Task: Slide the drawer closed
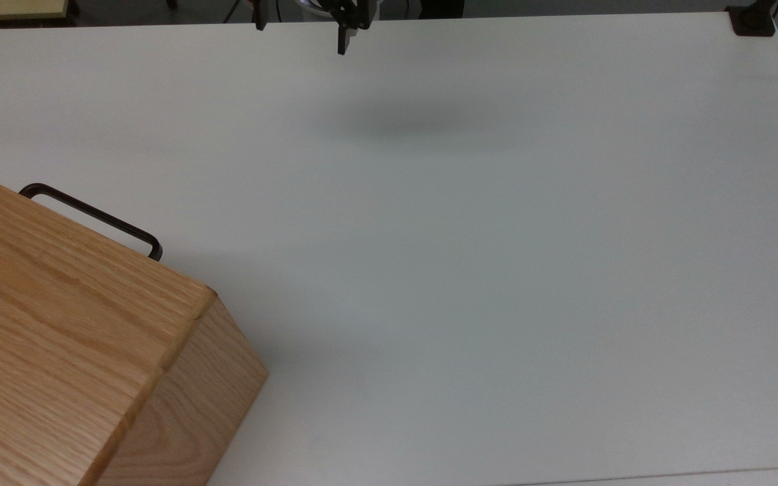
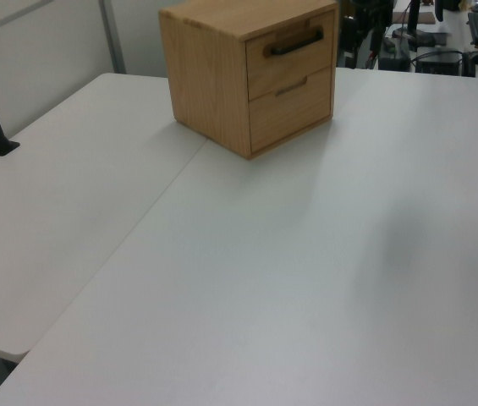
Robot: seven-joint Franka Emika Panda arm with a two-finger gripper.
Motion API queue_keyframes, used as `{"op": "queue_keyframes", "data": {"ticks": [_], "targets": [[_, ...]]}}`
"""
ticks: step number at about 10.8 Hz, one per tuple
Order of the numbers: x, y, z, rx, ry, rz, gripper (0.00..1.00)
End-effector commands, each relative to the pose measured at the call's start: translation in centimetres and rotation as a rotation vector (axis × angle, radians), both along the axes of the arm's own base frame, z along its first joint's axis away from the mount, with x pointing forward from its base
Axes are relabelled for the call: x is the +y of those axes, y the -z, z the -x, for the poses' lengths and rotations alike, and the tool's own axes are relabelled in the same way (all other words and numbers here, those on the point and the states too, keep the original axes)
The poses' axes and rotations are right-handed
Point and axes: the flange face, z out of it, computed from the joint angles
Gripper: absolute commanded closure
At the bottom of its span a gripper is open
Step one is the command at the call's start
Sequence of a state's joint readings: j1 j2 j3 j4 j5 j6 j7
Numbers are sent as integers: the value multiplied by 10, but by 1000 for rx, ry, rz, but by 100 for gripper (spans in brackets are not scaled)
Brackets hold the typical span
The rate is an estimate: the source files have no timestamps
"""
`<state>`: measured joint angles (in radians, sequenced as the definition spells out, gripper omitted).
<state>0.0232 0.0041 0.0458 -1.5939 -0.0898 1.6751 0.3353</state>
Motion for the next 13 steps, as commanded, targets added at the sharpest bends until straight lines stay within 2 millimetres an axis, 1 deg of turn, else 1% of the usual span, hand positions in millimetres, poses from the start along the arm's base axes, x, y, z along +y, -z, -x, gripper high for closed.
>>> {"op": "queue_keyframes", "data": {"ticks": [1,3,5,6,7,13], "targets": [[-38,-3,4,-19,-256,17,0],[-52,-12,4,-34,-259,17,0],[-46,-13,5,-35,-215,-27,0],[-44,-19,3,-57,-137,-73,0],[-45,-21,4,-59,-104,-86,0],[-43,-19,7,-41,-122,-82,0]]}}
